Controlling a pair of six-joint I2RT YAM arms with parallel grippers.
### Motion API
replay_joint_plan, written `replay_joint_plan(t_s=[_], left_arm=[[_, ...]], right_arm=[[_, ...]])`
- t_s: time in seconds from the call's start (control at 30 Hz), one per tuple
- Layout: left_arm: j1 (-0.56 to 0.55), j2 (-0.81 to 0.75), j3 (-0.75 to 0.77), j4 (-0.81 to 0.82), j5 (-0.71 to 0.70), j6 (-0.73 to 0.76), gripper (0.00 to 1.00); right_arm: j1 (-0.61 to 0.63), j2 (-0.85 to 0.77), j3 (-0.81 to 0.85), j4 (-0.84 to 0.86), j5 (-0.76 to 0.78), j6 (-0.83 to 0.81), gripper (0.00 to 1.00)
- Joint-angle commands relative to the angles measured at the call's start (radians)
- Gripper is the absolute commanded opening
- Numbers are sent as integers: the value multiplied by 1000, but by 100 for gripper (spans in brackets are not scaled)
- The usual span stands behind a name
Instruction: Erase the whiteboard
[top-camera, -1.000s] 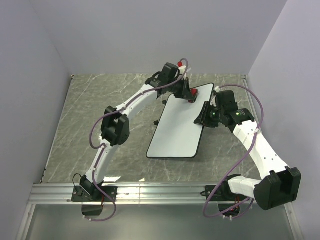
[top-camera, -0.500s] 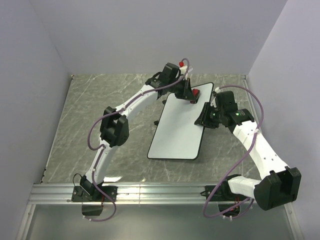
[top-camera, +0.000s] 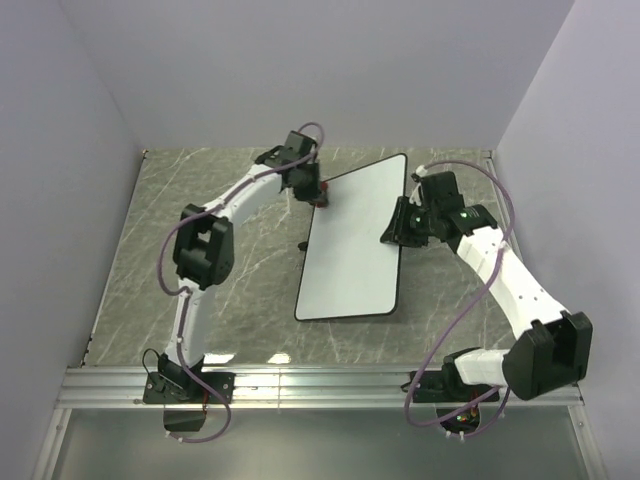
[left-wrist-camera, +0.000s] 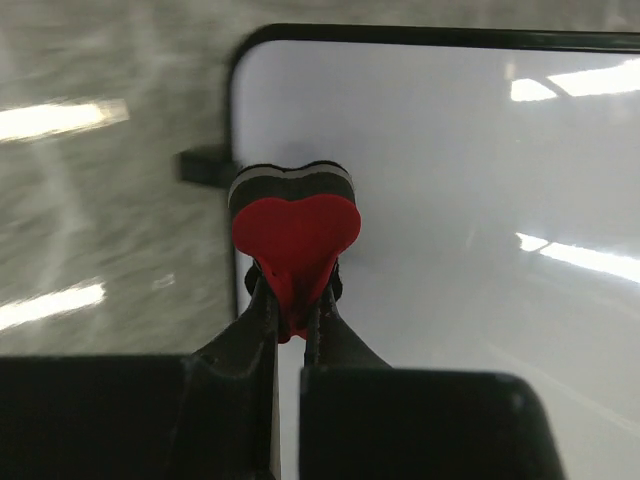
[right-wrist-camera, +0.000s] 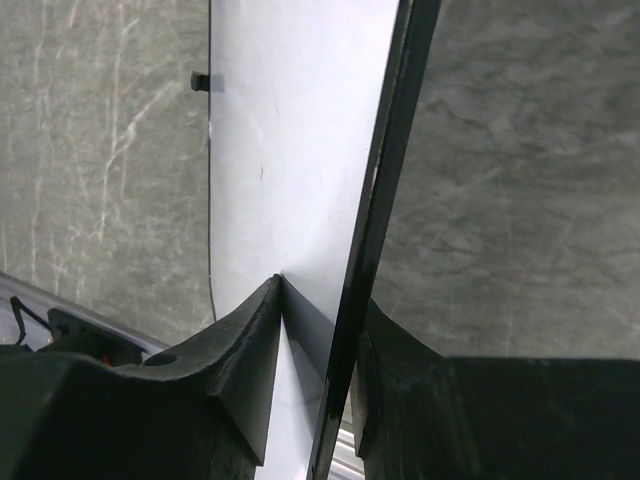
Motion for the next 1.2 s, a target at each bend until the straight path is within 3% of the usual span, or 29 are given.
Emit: replay_joint_plan(t_s=[0.0,0.27,0.43,0.63,0.83,1.17], left_arm=[[43,-244,-86,3,-176,-29,0],[208,-485,-302,-29,-242,-22,0],[335,-530,-400,-112,-238,-30,0],[428,-599,-594,-91,-206,-23,1],[495,-590,-733,-58,-115,-37,22],[503,-543,-807,-38,-84,-13,27]], right_arm=[[44,70,73,-40,-34,-85,0],[45,142,232,-75,-40,-88,0],[44,173,247,-84,-48,-88,0],[44,217,308,-99,-54,-60,0],[34,301,437,-138,-43,-27,0],[-10,441,644,-136,-129,82,0]])
